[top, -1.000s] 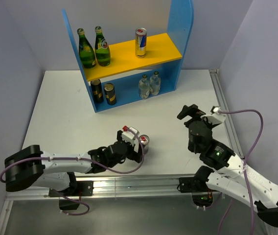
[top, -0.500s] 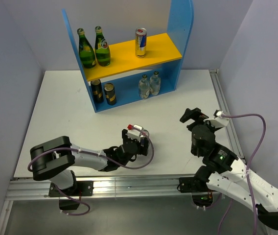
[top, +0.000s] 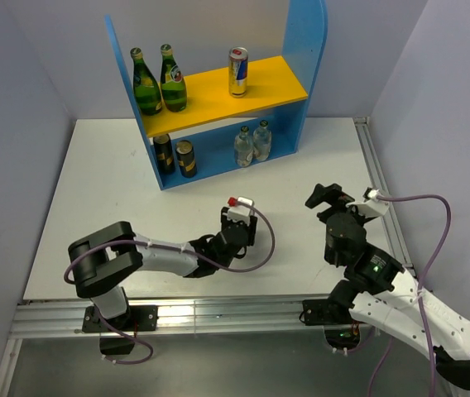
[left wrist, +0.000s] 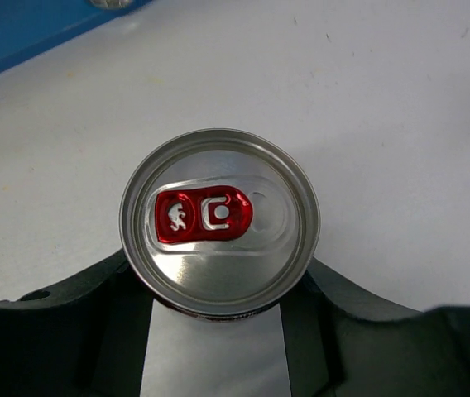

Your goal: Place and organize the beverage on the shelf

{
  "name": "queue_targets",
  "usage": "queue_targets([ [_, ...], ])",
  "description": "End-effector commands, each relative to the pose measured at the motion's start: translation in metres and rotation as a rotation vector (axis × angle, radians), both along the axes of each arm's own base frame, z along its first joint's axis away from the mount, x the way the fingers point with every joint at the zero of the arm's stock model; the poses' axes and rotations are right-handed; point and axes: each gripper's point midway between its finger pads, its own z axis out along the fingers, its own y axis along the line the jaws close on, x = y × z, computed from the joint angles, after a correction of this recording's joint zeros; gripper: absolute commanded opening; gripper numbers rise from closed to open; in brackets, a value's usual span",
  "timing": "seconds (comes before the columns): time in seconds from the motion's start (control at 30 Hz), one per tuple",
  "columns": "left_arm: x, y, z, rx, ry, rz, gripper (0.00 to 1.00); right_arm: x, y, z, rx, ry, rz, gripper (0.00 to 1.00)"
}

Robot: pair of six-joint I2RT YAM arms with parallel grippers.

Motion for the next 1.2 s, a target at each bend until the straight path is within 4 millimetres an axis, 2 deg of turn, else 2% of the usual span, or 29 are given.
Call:
queue_targets([
  [0.0, 0.027, -0.021, 0.08, -0.104, -0.109, 0.041, 0.0, -0.002, -0.003, 0.001, 0.006, -0.013, -0.016, 1.0],
  [0.07, 0.04, -0.022, 0.1, -0.105, -0.121, 0.039, 0.0, -0.002, -0.004, 0.001, 0.011, -0.017, -0.016, 1.0],
  [0.1, 0.048, -0.026, 0.125, -0.14, -0.141, 0.047, 0.0, -0.002, -0.004, 0.002, 0.014, -0.02, -0.014, 1.0],
  [0.17, 0.064, -0.022, 0.137, -0.112, -0.133, 0.055, 0.0, -0.003, -0.004, 0.002, 0.018, -0.023, -0.013, 1.0],
  [0.2, 0.075, -0.024, 0.164, -0.145, -0.155, 0.069, 0.0, -0.003, -0.005, 0.002, 0.019, -0.024, -0.013, 1.0],
  [0.23, 0.089, -0.015, 0.164, -0.112, -0.144, 0.093, 0.0, -0.003, -0.005, 0.001, 0.019, -0.024, -0.011, 1.0],
  [0.27, 0.096, -0.014, 0.174, -0.106, -0.153, 0.098, 0.0, -0.004, -0.005, 0.003, 0.024, -0.028, -0.008, 1.0],
  [0.3, 0.107, -0.013, 0.199, -0.133, -0.177, 0.115, 0.0, -0.004, -0.005, 0.003, 0.029, -0.031, -0.008, 1.0],
  [0.37, 0.128, -0.002, 0.208, -0.104, -0.182, 0.153, 0.0, -0.004, -0.004, 0.002, 0.03, -0.032, -0.004, 1.0],
  [0.4, 0.136, 0.001, 0.232, -0.135, -0.209, 0.171, 0.0, -0.004, -0.004, 0.002, 0.031, -0.032, -0.001, 1.0],
  [0.47, 0.154, 0.01, 0.242, -0.13, -0.22, 0.192, 0.0, -0.004, -0.003, 0.002, 0.036, -0.035, 0.004, 1.0],
  [0.5, 0.161, 0.012, 0.265, -0.163, -0.245, 0.202, 0.0, -0.004, -0.003, 0.001, 0.037, -0.034, 0.006, 1.0],
  [0.57, 0.18, 0.02, 0.266, -0.132, -0.24, 0.228, 0.0, -0.004, -0.003, 0.001, 0.039, -0.034, 0.008, 1.0],
  [0.6, 0.187, 0.023, 0.288, -0.157, -0.265, 0.243, 0.0, -0.005, -0.003, 0.001, 0.039, -0.034, 0.008, 1.0],
  [0.63, 0.198, 0.027, 0.284, -0.14, -0.261, 0.261, 0.0, -0.005, -0.002, 0.001, 0.042, -0.035, 0.012, 1.0],
  [0.67, 0.204, 0.029, 0.288, -0.132, -0.265, 0.267, 0.0, -0.005, -0.002, 0.001, 0.046, -0.037, 0.014, 1.0],
  [0.7, 0.208, 0.033, 0.302, -0.143, -0.28, 0.278, 0.0, -0.005, -0.002, 0.0, 0.043, -0.036, 0.015, 1.0],
  [0.73, 0.215, 0.035, 0.302, -0.139, -0.28, 0.285, 0.0, -0.005, -0.001, 0.0, 0.046, -0.037, 0.02, 1.0],
  [0.8, 0.22, 0.04, 0.314, -0.149, -0.301, 0.294, 0.0, -0.005, -0.001, 0.0, 0.049, -0.038, 0.023, 1.0],
  [0.87, 0.227, 0.045, 0.317, -0.145, -0.309, 0.311, 0.0, -0.004, 0.001, -0.001, 0.049, -0.036, 0.027, 1.0],
  [0.9, 0.229, 0.049, 0.327, -0.158, -0.321, 0.316, 0.0, -0.004, 0.001, -0.002, 0.045, -0.034, 0.027, 1.0],
  [1.03, 0.242, 0.062, 0.33, -0.143, -0.324, 0.35, 0.0, -0.003, 0.003, -0.003, 0.047, -0.032, 0.038, 1.0],
  [1.17, 0.242, 0.068, 0.342, -0.154, -0.346, 0.357, 0.0, -0.002, 0.006, -0.004, 0.049, -0.032, 0.044, 1.0],
])
